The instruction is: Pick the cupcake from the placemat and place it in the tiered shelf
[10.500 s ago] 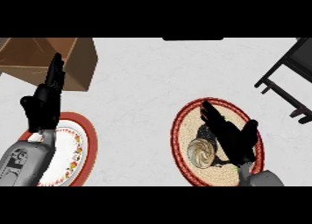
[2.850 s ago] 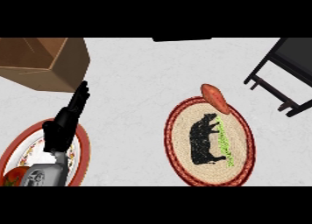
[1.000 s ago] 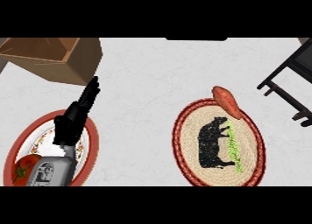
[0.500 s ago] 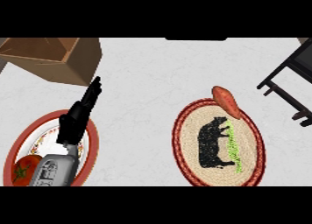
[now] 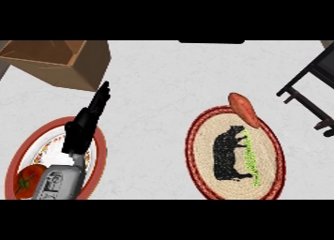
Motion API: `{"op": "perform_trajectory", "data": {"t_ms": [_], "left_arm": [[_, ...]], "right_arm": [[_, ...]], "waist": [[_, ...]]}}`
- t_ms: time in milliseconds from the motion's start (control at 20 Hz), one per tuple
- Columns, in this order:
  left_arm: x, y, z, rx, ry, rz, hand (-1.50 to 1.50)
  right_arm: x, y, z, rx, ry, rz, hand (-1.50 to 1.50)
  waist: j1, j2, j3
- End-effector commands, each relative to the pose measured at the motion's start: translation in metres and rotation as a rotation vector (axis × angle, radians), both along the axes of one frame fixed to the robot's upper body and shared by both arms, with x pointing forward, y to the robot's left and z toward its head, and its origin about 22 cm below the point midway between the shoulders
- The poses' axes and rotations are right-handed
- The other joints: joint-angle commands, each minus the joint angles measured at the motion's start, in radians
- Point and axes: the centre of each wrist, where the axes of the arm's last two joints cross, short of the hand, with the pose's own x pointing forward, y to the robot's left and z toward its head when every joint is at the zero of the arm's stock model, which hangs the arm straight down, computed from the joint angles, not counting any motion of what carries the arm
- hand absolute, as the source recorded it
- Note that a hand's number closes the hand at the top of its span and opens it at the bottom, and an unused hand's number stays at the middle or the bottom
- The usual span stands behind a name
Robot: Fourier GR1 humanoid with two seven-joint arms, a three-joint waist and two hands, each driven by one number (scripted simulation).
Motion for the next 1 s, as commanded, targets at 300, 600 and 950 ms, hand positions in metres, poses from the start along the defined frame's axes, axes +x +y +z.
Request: {"op": "perform_trajectory", "data": {"t_ms": [300, 600, 950], "left_arm": [[0.017, -0.002, 0.017, 0.0, -0.003, -0.014, 0.0], [0.004, -0.004, 0.003, -0.009, 0.017, -0.014, 0.0], [0.004, 0.002, 0.0, 0.009, -0.004, -0.01, 0.0]], "right_arm": [[0.033, -0.016, -0.028, 0.227, 0.022, 0.116, 1.5], [0.037, -0.027, -0.017, 0.229, 0.019, 0.105, 1.5], [0.046, -0.023, -0.041, 0.096, 0.076, -0.233, -1.5]], "waist": [[0.002, 0.005, 0.001], [0.002, 0.005, 0.001], [0.01, 0.008, 0.001]]}}
